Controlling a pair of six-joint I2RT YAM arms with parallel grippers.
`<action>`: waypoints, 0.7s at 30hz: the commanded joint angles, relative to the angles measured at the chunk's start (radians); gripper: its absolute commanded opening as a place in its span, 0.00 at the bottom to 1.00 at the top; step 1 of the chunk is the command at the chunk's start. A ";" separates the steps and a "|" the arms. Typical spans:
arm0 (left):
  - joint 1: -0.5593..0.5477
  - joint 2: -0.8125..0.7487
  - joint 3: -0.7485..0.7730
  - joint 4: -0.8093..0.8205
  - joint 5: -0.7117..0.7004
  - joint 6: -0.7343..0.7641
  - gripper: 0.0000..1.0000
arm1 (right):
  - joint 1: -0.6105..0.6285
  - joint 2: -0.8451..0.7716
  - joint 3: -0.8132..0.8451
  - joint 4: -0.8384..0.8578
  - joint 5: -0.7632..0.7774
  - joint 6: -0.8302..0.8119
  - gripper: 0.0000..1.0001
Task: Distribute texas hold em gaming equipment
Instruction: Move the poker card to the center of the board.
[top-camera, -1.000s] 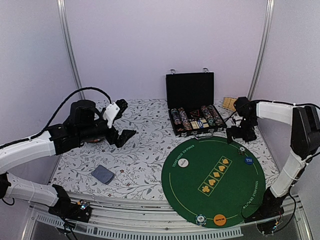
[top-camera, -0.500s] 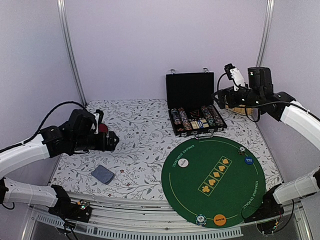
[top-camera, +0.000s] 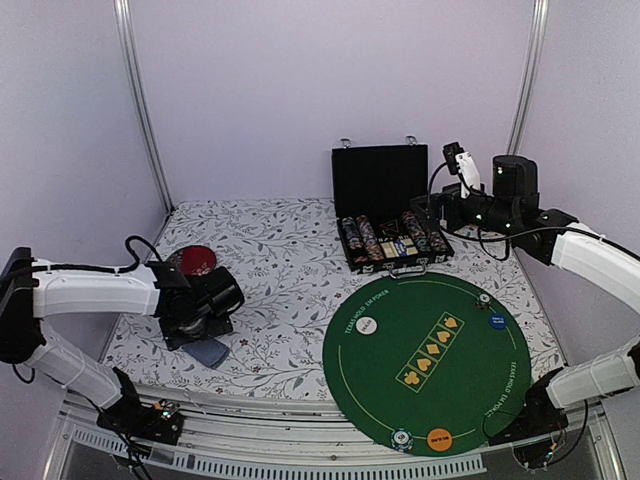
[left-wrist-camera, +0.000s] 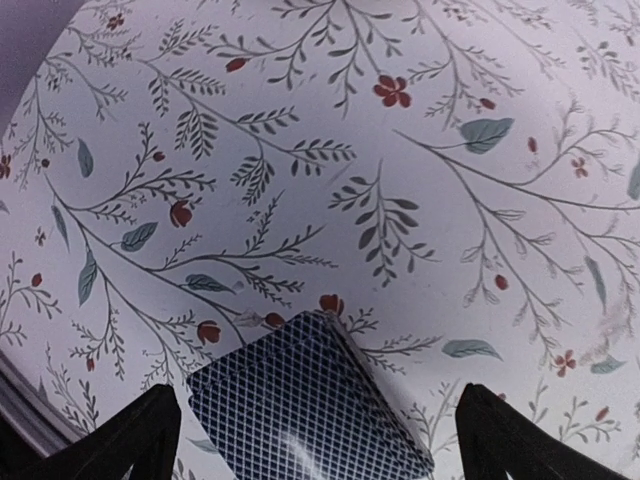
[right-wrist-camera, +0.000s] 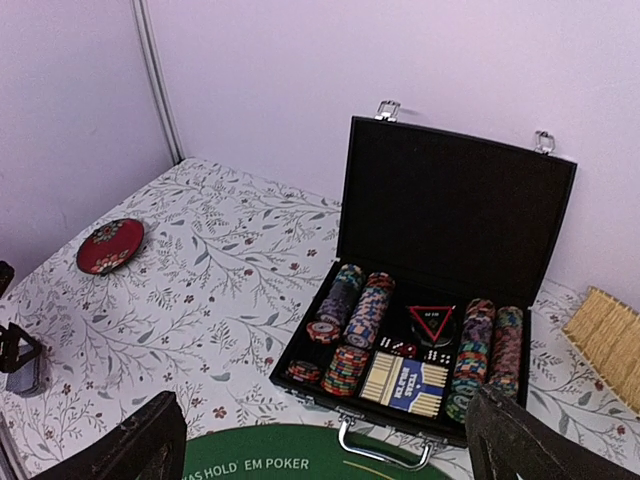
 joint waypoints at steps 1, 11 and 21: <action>-0.008 0.040 -0.014 -0.043 -0.010 -0.207 0.99 | -0.001 0.012 -0.049 -0.013 -0.070 0.029 0.99; 0.003 -0.032 -0.142 0.167 0.027 -0.200 0.98 | -0.002 0.045 -0.053 -0.040 -0.041 0.009 0.99; 0.007 0.027 -0.171 0.277 0.063 -0.155 0.98 | -0.002 0.090 -0.046 -0.046 -0.055 -0.015 0.99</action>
